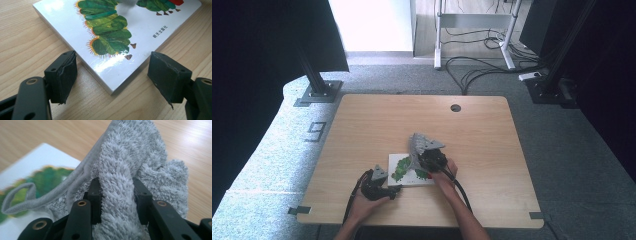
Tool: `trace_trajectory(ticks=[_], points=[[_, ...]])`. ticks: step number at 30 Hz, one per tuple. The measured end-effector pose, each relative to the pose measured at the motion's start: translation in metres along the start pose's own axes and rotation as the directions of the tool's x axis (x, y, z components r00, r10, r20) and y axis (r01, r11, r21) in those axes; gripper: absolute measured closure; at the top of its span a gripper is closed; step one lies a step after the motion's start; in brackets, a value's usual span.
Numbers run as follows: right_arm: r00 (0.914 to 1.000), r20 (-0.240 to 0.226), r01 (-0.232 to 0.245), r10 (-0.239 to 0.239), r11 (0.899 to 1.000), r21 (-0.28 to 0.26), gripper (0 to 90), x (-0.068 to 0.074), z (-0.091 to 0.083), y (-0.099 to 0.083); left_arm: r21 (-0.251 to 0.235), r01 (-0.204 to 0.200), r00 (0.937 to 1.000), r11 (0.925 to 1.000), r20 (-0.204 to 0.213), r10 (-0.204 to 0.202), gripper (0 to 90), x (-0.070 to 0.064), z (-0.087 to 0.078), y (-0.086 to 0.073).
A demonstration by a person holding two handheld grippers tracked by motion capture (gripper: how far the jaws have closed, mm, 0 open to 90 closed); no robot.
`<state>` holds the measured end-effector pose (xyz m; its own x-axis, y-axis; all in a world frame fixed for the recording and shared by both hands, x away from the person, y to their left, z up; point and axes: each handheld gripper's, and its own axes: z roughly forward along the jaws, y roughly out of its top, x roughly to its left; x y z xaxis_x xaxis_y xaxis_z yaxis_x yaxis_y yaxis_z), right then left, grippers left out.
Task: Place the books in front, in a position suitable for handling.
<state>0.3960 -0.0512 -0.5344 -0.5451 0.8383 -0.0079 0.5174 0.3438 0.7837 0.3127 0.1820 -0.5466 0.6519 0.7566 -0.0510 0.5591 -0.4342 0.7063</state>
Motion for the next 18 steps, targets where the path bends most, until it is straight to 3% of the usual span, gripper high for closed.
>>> trace_trajectory(ticks=[6,10,13,16,17,18], points=[[0.9979,0.046,-0.046,0.046,0.999,-0.003,64.2,-0.023,-0.011,-0.012,0.001,-0.001,1.0000,1.0000,0.003,0.001,23.6,0.000,0.000,0.000],[0.9961,0.043,-0.077,0.077,0.997,-0.005,65.5,-0.030,-0.014,-0.016,0.000,-0.001,1.0000,1.0000,0.004,0.001,23.6,0.000,0.000,0.000],[0.9973,0.034,-0.063,0.065,0.997,-0.040,67.3,-0.022,-0.020,-0.013,-0.001,0.002,1.0000,1.0000,0.007,-0.002,23.6,0.001,0.000,0.000],[0.9991,0.000,-0.043,0.044,0.997,-0.062,67.6,-0.011,-0.023,-0.008,0.000,0.000,1.0000,1.0000,0.007,0.000,23.4,0.000,-0.001,0.000],[0.9988,-0.043,-0.024,0.021,0.997,-0.072,67.6,0.004,-0.024,-0.004,0.000,-0.004,1.0000,1.0000,0.008,0.004,23.4,0.000,-0.001,0.000],[0.9988,-0.043,-0.024,0.021,0.997,-0.072,67.6,0.004,-0.024,-0.004,0.000,-0.004,1.0000,1.0000,0.008,0.004,23.2,0.000,-0.001,0.000]])
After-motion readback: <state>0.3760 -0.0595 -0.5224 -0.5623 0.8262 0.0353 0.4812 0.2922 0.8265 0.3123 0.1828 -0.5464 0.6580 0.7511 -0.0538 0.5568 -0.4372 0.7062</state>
